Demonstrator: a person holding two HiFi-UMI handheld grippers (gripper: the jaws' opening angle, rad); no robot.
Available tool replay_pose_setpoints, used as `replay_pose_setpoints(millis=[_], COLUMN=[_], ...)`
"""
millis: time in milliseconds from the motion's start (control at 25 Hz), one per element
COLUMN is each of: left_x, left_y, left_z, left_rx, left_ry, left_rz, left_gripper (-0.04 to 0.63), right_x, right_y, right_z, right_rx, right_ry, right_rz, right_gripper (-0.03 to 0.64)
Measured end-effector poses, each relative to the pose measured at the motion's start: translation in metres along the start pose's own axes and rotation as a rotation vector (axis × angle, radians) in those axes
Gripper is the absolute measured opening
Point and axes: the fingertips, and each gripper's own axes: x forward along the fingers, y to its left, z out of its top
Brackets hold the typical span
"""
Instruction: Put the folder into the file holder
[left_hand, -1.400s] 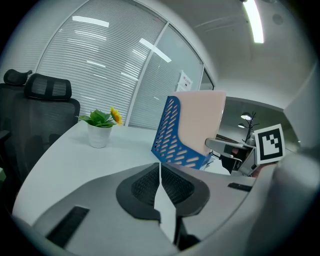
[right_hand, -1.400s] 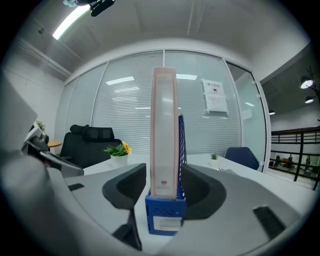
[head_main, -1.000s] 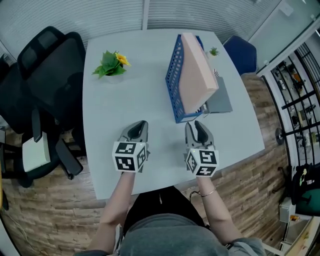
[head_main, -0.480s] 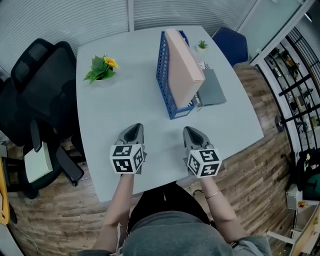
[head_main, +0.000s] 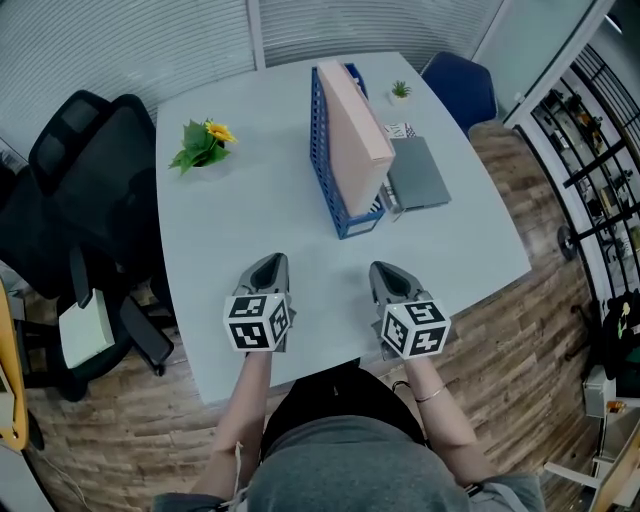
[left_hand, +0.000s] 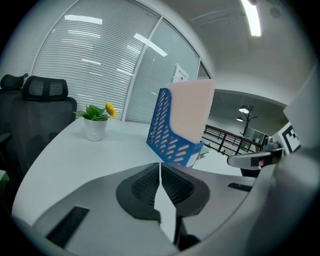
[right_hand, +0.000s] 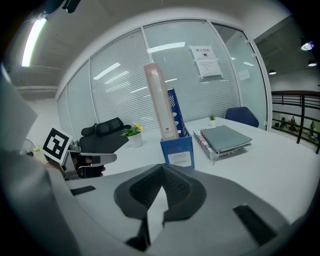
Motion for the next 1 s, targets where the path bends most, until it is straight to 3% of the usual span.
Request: replay_pose_setpoints(millis=[1000], left_x=[0.013], left_y=[-0.037], left_z=[0.012], left_rx=[0.053], left_ry=[-0.011], left_rz=[0.037], left_gripper=[0.029], right_x=[-0.008], right_y=[-0.029], right_z=[0.011], right_rx=[-0.036], right_ry=[0.022], right_rz=[-0.005], right_gripper=[0.003])
